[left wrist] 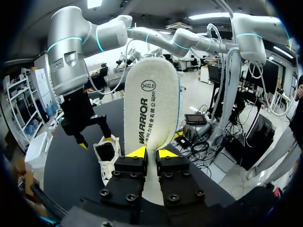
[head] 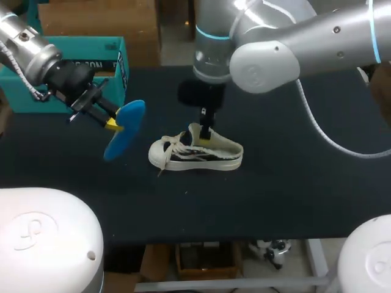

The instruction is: Open the shoe tongue, take the insole out of the shoe, put the insole back into the shoe, and pack the shoe into the shoebox

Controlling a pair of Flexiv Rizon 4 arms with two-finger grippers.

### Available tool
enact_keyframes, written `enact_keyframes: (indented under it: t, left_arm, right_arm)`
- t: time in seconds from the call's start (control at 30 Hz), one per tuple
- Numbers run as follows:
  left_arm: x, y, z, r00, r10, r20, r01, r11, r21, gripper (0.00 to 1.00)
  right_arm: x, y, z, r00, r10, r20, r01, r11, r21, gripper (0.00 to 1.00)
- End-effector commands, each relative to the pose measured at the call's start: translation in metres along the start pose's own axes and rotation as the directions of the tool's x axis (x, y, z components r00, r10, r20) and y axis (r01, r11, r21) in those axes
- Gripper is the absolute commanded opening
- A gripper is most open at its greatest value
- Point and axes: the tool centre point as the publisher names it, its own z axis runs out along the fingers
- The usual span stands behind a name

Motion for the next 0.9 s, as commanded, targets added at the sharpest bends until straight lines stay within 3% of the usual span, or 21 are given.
enact_keyframes:
  t: [0.03, 0.1, 0.2, 0.23, 0.27, 0.33, 0.4, 0.43, 0.9]
  left_arm:
    - [0.006, 0.005, 0.0, 1.0, -0.005, 0.023, 0.005, 1.0, 0.001, 0.0]
    - [0.007, 0.007, 0.001, 1.0, -0.008, 0.025, 0.008, 1.0, 0.0, 0.0]
    - [0.009, 0.01, 0.001, 1.0, -0.012, 0.029, 0.012, 1.0, -0.005, 0.0]
    - [0.009, 0.01, 0.001, 1.0, -0.012, 0.029, 0.012, 1.0, -0.005, 0.0]
    - [0.01, 0.011, 0.002, 0.999, -0.015, 0.033, 0.016, 1.0, -0.01, 0.0]
    - [0.011, 0.012, 0.002, 0.999, -0.02, 0.038, 0.021, 1.0, -0.017, 0.0]
    - [0.012, 0.013, 0.002, 0.999, -0.022, 0.039, 0.022, 1.0, -0.018, 0.0]
    - [0.012, 0.014, 0.002, 0.999, -0.024, 0.04, 0.025, 1.0, -0.019, 0.0]
    - [0.01, 0.019, 0.003, 1.0, -0.018, 0.01, 0.018, 1.0, -0.006, 0.0]
  right_arm:
    - [0.0, 0.002, 0.01, 1.0, 0.011, -0.008, -0.01, 0.996, 0.093, 1.0]
    - [0.0, 0.0, 0.014, 1.0, 0.018, -0.01, -0.017, 0.996, 0.087, 0.98]
    - [-0.002, -0.001, 0.018, 1.0, 0.029, -0.004, -0.029, 0.997, 0.071, 0.77]
    - [-0.002, -0.001, 0.018, 1.0, 0.029, -0.004, -0.029, 0.997, 0.071, 0.77]
    - [-0.004, -0.001, 0.02, 1.0, 0.031, 0.002, -0.031, 0.997, 0.066, 0.57]
    - [-0.006, 0.0, 0.021, 0.999, 0.035, 0.013, -0.036, 0.998, 0.055, 0.46]
    - [-0.007, 0.001, 0.021, 0.999, 0.041, 0.021, -0.042, 0.998, 0.053, 0.24]
    - [-0.007, 0.001, 0.021, 0.999, 0.045, 0.027, -0.047, 0.998, 0.047, 0.0]
    - [0.003, -0.005, 0.019, 0.99, 0.12, 0.072, -0.124, 0.991, 0.044, 0.0]
